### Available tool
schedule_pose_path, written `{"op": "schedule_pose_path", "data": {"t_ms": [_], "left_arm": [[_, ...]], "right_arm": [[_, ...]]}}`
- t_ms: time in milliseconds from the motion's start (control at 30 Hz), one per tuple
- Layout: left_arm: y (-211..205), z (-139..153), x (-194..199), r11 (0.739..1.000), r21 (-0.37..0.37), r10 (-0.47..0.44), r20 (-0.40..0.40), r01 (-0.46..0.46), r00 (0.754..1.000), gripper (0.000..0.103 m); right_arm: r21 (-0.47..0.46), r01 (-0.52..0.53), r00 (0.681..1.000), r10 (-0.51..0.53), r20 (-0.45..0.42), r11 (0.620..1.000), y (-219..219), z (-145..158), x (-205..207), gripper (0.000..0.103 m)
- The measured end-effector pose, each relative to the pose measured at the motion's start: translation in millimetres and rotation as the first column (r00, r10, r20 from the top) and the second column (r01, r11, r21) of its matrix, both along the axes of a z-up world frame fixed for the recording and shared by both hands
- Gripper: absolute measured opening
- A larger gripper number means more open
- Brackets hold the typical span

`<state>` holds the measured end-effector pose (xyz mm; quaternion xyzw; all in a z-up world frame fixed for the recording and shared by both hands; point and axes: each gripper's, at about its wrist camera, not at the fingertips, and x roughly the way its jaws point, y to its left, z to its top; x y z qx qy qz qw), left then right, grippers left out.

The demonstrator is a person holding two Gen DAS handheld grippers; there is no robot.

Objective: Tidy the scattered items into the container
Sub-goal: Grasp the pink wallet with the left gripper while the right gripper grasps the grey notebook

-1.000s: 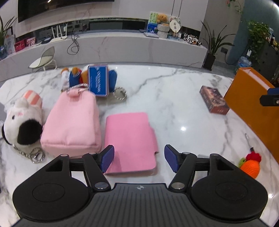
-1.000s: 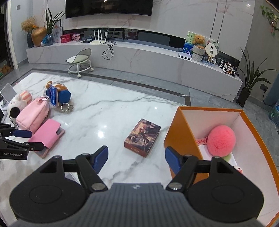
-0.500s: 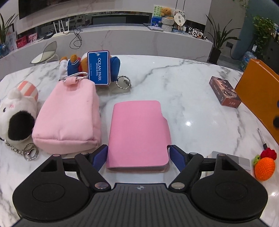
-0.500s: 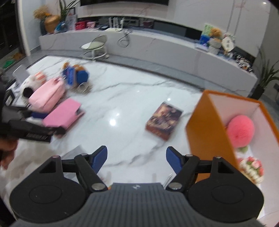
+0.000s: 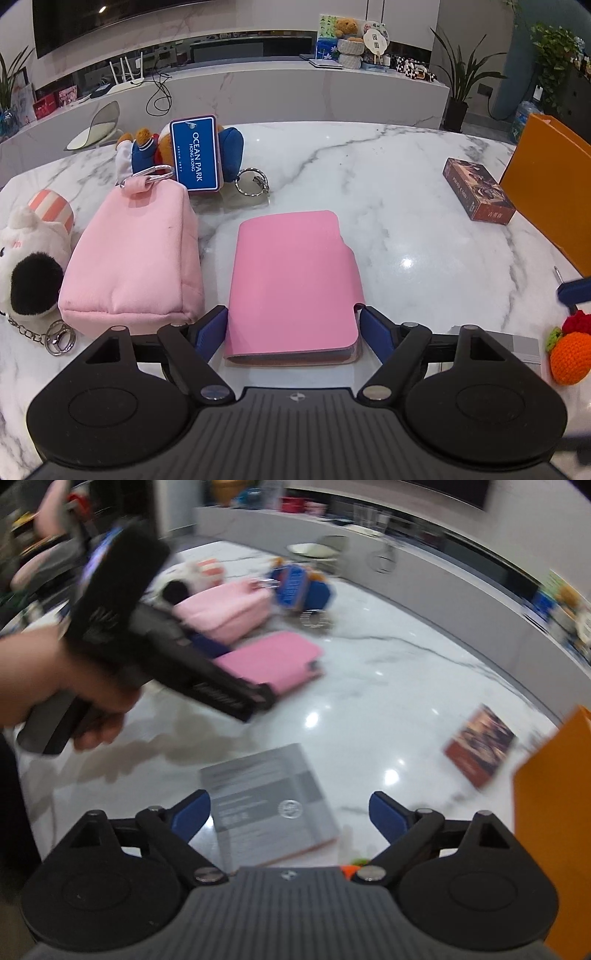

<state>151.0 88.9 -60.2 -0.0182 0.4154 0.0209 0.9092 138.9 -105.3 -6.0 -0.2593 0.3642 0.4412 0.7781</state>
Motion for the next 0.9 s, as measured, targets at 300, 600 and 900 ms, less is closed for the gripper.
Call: {"op": "schedule_pose_path", "data": {"t_ms": [300,600,900], "left_arm": [[-3.5,-0.9,2.4,1.0,0.02,-0.013,-0.012,0.013,1.0,0.095],[-2.4,-0.3,3.3,1.0,0.021,-0.023,-0.022,0.024,0.999,0.092],[2.9,0.9,-8.6,0.996,-0.011,-0.089,-0.006,0.089,0.996,0.089]], "right_arm": [[-0.07,-0.076,0.997,0.075,-0.011,0.995,13.7,-28.4,2.0,0.099],[-0.053,-0.027,0.993,0.02,-0.117,0.998,15.6,-30.3,18.1,0.098],[-0.058,-0.041,0.993,0.034,-0.116,0.998,12.5,-27.6,13.6,0.09]]}}
